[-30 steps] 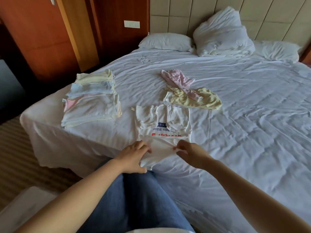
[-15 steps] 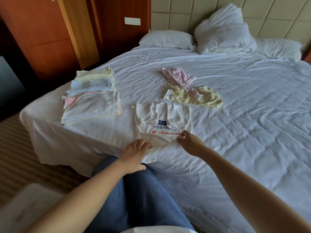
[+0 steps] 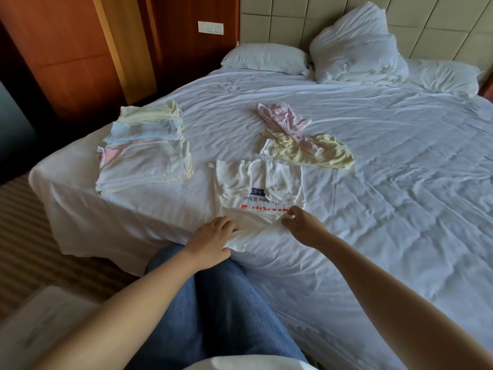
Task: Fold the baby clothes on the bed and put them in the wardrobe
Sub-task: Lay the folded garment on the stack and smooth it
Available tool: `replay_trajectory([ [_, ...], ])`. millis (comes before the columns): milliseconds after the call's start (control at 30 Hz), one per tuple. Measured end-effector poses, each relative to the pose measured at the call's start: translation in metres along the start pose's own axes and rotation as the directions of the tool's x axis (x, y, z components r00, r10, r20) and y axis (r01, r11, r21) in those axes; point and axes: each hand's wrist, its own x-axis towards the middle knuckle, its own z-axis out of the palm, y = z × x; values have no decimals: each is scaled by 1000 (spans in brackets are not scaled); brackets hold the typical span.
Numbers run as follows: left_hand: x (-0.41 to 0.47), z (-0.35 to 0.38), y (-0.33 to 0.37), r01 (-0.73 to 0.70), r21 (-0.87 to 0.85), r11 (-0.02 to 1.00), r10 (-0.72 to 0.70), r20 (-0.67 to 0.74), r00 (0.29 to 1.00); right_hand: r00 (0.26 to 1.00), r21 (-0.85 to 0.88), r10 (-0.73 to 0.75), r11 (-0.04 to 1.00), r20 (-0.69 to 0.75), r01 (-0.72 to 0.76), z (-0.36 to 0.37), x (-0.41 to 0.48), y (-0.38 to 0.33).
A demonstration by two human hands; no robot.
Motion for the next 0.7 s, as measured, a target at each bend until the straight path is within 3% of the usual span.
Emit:
replay_trajectory([
  [167, 0, -11, -1, 124, -180, 976, -128, -10, 992, 999, -11, -28, 1000, 18, 28, -1, -4, 3],
  [400, 9, -27, 2, 230, -295, 927, -250, -30, 968, 992, -11, -92, 996, 87, 93, -12, -8, 4],
  [567, 20, -46, 5, 280, -369, 886, -266, 89, 960, 969, 8, -96, 995, 228, 97, -29, -1, 2],
  [700, 40, -68, -13, 311, -549, 776, -350, 35, 936, 996, 81, -92, 993, 7, 91, -52, 22, -14],
])
